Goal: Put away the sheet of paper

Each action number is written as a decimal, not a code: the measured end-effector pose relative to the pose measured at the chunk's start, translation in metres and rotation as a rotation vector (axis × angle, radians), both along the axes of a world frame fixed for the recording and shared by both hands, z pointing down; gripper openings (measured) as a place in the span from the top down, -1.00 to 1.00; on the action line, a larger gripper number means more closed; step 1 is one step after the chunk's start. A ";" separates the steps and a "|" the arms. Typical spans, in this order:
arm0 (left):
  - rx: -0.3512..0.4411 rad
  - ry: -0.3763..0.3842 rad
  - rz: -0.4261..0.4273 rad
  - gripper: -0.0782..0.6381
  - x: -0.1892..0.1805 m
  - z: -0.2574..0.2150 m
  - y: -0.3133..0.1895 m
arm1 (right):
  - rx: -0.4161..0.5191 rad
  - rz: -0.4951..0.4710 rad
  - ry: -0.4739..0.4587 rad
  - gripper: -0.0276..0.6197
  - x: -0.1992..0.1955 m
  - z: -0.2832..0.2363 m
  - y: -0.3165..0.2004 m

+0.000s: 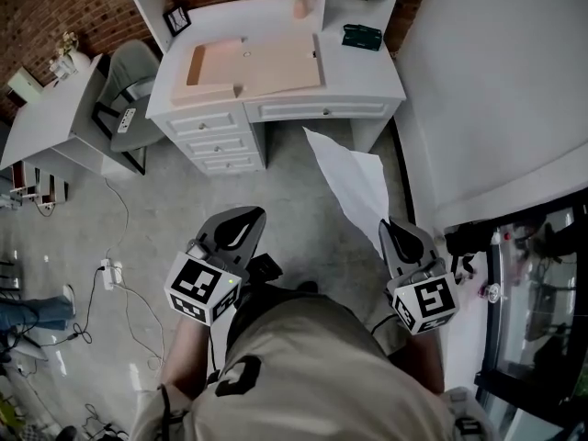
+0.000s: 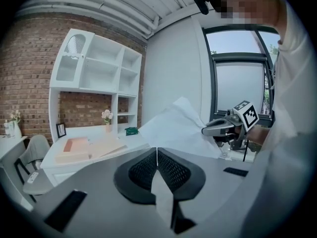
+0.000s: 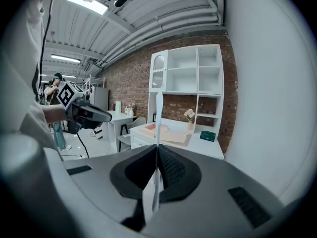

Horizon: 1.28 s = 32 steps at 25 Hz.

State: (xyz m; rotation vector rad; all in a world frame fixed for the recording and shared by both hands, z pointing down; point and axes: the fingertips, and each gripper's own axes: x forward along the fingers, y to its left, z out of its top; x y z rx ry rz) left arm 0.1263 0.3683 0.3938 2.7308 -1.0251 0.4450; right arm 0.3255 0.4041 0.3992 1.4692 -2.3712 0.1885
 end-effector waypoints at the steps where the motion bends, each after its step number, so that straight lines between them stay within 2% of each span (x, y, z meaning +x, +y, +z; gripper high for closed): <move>1: 0.005 0.003 -0.004 0.73 0.001 -0.001 0.000 | -0.003 -0.003 0.000 0.83 0.001 0.001 0.000; 8: 0.004 -0.035 -0.012 0.73 0.010 0.007 0.006 | -0.009 -0.042 0.001 0.83 0.000 0.011 0.001; 14: 0.048 -0.091 0.008 0.73 0.012 0.008 0.006 | -0.006 -0.050 0.010 0.83 -0.003 0.014 -0.006; 21: 0.094 -0.063 -0.023 0.73 -0.006 0.004 -0.018 | -0.010 -0.018 0.042 0.83 -0.015 0.011 -0.020; 27: 0.071 -0.027 0.029 0.73 -0.021 0.004 -0.044 | -0.019 0.013 0.073 0.83 -0.033 0.005 -0.037; 32: 0.049 -0.010 0.037 0.73 -0.038 0.008 -0.068 | -0.031 0.026 0.090 0.83 -0.051 -0.001 -0.056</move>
